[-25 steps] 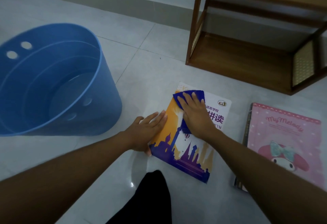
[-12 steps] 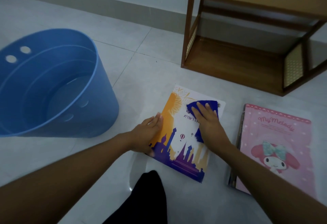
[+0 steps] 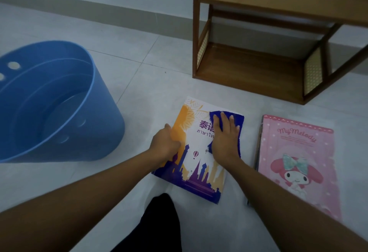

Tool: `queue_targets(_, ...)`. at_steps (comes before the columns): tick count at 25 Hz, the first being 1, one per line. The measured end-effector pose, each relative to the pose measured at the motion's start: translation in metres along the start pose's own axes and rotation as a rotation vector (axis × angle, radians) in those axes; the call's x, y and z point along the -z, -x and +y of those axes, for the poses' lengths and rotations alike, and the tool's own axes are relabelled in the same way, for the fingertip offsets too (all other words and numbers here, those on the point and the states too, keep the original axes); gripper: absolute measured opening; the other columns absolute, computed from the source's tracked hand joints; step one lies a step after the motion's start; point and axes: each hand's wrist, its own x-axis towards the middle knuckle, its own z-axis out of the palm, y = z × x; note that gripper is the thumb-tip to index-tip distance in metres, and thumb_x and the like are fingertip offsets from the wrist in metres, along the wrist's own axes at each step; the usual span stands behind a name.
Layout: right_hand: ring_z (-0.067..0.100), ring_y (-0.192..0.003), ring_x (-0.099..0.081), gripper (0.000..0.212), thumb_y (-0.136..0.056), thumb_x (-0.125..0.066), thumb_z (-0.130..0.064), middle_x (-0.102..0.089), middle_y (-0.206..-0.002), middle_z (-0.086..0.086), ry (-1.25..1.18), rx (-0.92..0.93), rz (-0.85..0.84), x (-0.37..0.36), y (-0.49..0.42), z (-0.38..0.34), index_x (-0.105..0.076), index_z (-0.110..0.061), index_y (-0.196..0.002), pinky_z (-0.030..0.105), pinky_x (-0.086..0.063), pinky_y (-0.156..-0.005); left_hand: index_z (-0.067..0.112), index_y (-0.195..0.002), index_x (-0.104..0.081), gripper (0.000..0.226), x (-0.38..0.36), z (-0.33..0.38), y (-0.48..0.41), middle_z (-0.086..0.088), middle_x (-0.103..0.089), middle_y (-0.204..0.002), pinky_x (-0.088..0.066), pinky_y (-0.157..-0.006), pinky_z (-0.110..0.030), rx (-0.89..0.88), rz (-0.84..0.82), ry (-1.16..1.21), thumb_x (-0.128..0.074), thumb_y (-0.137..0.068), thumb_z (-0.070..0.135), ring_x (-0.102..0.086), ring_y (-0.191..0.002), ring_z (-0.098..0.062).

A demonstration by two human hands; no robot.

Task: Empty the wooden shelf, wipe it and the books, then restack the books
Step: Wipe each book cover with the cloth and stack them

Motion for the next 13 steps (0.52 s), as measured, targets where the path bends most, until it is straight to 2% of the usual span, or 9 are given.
queue_targets(2, 0.032, -0.146, 0.013, 0.097, -0.084, -0.071, -0.02, 0.008, -0.161, 0.009, -0.023, -0.008, -0.002, 0.001, -0.001, -0.001, -0.002, -0.014, -0.153, 0.047, 0.007, -0.116, 0.006, -0.133, -0.041, 0.046, 0.003, 0.003, 0.001, -0.011, -0.057, -0.125, -0.051, -0.067, -0.029, 0.022, 0.035, 0.063, -0.057, -0.091, 0.014, -0.053, -0.088, -0.02)
queue_targets(4, 0.031, -0.147, 0.012, 0.095, -0.084, -0.07, -0.016, 0.005, -0.161, 0.008, -0.075, -0.004, -0.002, 0.004, -0.002, 0.001, -0.005, -0.015, -0.153, 0.046, 0.006, -0.117, 0.008, -0.124, -0.05, 0.039, 0.008, 0.004, 0.0, -0.011, -0.064, -0.116, -0.053, -0.068, -0.032, 0.058, 0.016, 0.229, -0.064, -0.088, 0.015, -0.06, -0.081, -0.021)
queue_targets(5, 0.029, -0.147, 0.01, 0.09, -0.086, -0.068, -0.012, 0.003, -0.161, 0.007, -0.116, 0.003, -0.004, 0.005, -0.002, 0.003, -0.008, -0.016, -0.153, 0.045, 0.005, -0.117, 0.01, -0.117, -0.053, 0.034, 0.01, 0.004, 0.001, -0.01, -0.066, -0.108, -0.054, -0.064, -0.03, 0.082, -0.017, 0.309, -0.068, -0.086, 0.015, -0.063, -0.076, -0.02)
queue_targets(7, 0.025, -0.148, 0.003, 0.071, -0.093, -0.055, -0.004, -0.007, -0.161, 0.004, -0.263, 0.027, 0.001, 0.012, -0.004, 0.013, -0.017, -0.016, -0.152, 0.042, 0.001, -0.119, 0.014, -0.111, -0.048, 0.039, 0.011, 0.005, 0.002, -0.008, -0.064, -0.1, -0.053, -0.058, -0.029, 0.095, -0.111, 0.359, -0.073, -0.082, 0.017, -0.065, -0.075, -0.019)
queue_targets(10, 0.023, -0.144, -0.025, 0.05, -0.1, -0.035, 0.0, -0.029, -0.155, 0.002, -0.699, -0.054, -0.01, 0.032, -0.006, 0.028, -0.036, -0.019, -0.146, 0.036, -0.023, -0.118, 0.019, -0.114, -0.038, 0.039, 0.011, 0.006, 0.011, -0.007, -0.06, -0.108, -0.053, -0.058, -0.027, -0.001, -0.231, 0.281, -0.067, -0.087, 0.021, -0.065, -0.083, -0.019)
queue_targets(12, 0.028, -0.122, -0.053, 0.051, -0.099, -0.035, 0.001, -0.048, -0.141, 0.005, -1.173, -0.3, -0.067, 0.051, -0.007, 0.033, -0.047, -0.025, -0.14, 0.039, -0.049, -0.099, 0.019, -0.117, -0.036, 0.036, 0.015, 0.011, 0.025, -0.007, -0.062, -0.107, -0.055, -0.056, -0.025, -0.075, -0.264, 0.318, -0.061, -0.092, 0.022, -0.068, -0.082, -0.019)
queue_targets(13, 0.031, -0.11, -0.061, 0.048, -0.098, -0.039, -0.001, -0.055, -0.131, 0.007, -1.412, -0.448, -0.111, 0.064, -0.006, 0.034, -0.051, -0.027, -0.136, 0.042, -0.055, -0.088, 0.019, -0.118, -0.035, 0.035, 0.018, 0.016, 0.033, -0.007, -0.063, -0.103, -0.056, -0.056, -0.026, -0.124, -0.261, 0.339, -0.059, -0.093, 0.023, -0.069, -0.08, -0.019)
